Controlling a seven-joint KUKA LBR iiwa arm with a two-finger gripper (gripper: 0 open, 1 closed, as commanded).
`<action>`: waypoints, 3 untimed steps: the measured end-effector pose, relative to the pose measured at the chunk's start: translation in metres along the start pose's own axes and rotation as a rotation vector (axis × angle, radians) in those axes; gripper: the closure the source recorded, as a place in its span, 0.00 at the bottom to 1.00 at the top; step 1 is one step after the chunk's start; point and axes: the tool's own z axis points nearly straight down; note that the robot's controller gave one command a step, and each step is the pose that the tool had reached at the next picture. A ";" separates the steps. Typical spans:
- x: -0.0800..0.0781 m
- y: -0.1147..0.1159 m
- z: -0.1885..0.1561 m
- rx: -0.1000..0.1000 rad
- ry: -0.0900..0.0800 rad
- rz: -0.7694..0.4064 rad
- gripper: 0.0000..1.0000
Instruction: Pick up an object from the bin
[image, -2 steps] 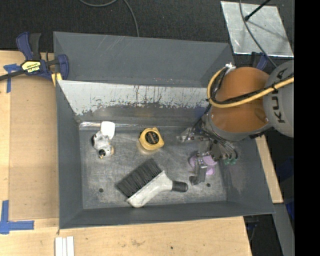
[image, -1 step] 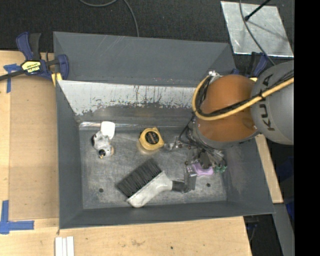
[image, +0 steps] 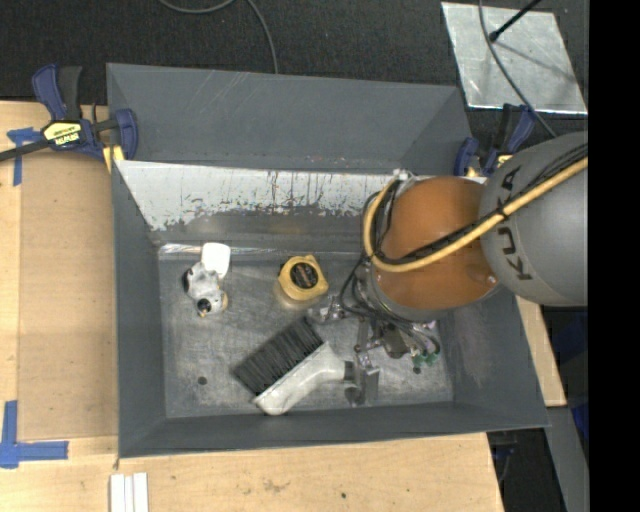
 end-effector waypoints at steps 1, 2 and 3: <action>-0.006 -0.007 0.065 0.006 -0.023 -0.170 1.00; -0.006 -0.007 0.065 0.006 -0.023 -0.169 1.00; -0.001 -0.005 -0.039 0.002 0.004 -0.174 1.00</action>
Offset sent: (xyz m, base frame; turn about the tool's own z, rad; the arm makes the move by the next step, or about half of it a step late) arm 0.0000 0.0000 0.0000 0.0000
